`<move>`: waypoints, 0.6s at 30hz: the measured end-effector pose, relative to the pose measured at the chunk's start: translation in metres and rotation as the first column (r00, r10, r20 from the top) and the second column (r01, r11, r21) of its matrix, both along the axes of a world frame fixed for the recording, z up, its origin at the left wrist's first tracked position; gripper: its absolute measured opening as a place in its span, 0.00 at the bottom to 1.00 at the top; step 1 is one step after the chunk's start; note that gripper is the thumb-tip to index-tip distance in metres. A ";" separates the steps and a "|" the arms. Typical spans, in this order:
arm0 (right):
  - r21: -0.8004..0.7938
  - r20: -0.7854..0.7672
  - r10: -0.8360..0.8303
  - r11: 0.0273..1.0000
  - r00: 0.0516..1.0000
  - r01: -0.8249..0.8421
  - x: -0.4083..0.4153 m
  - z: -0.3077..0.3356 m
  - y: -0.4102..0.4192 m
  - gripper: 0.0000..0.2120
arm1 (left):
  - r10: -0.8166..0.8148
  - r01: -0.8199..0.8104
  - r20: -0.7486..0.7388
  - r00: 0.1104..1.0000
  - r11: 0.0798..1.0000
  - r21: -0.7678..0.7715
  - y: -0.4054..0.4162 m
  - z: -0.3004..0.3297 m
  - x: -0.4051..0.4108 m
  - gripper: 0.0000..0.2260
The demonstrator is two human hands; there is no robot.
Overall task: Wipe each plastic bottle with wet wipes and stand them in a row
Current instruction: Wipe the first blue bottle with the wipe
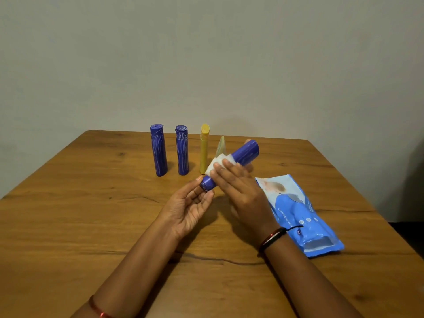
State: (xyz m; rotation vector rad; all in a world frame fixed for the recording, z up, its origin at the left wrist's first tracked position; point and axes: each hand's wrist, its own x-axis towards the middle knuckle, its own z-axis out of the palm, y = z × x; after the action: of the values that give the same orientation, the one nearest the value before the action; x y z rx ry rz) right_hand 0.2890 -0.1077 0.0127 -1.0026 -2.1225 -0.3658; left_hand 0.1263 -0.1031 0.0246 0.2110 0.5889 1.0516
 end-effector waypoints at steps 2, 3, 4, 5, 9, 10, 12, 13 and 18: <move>0.016 -0.148 -0.094 0.995 0.984 0.097 0.011 0.003 0.009 0.26 | -0.018 0.018 -0.071 0.997 1.000 -0.001 0.000 0.001 0.000 0.12; 0.019 -0.215 -0.134 0.990 0.967 0.141 0.018 0.004 0.013 0.27 | -0.029 0.029 -0.088 0.996 1.000 -0.001 0.000 0.002 -0.001 0.12; 0.017 -0.268 -0.168 0.984 0.949 0.179 0.025 0.005 0.015 0.29 | -0.041 0.041 -0.102 0.994 0.999 0.000 -0.001 0.002 -0.001 0.13; 0.005 -0.306 -0.200 0.977 0.931 0.211 0.031 0.005 0.018 0.29 | -0.049 0.050 -0.116 0.992 0.999 0.001 -0.001 0.002 -0.001 0.14; -0.079 -0.368 -0.283 0.959 0.885 0.274 0.038 0.002 0.018 0.32 | -0.048 0.047 -0.141 0.989 0.999 -0.010 -0.001 0.000 -0.001 0.16; -0.075 -0.363 -0.275 0.961 0.890 0.266 0.034 0.002 0.017 0.31 | -0.041 0.040 -0.140 0.989 0.999 -0.013 -0.001 0.000 -0.001 0.15; -0.076 -0.316 -0.216 0.976 0.924 0.203 0.022 0.003 0.012 0.30 | -0.027 0.025 -0.130 0.991 1.000 -0.016 0.001 -0.001 -0.001 0.15; -0.097 -0.271 -0.171 0.984 0.947 0.149 0.014 0.003 0.007 0.30 | -0.019 0.017 -0.125 0.992 1.000 -0.017 0.002 -0.002 -0.002 0.16; -0.157 -0.032 0.054 0.986 0.998 -0.058 -0.011 0.000 -0.012 0.29 | -0.024 0.024 -0.056 0.998 1.000 -0.002 0.005 -0.005 -0.006 0.14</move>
State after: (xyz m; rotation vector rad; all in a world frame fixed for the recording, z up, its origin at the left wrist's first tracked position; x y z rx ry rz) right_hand 0.2783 -0.1197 0.0123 -1.0284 -2.1760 -0.1566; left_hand 0.1206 -0.0986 0.0197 0.2464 0.6360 1.0244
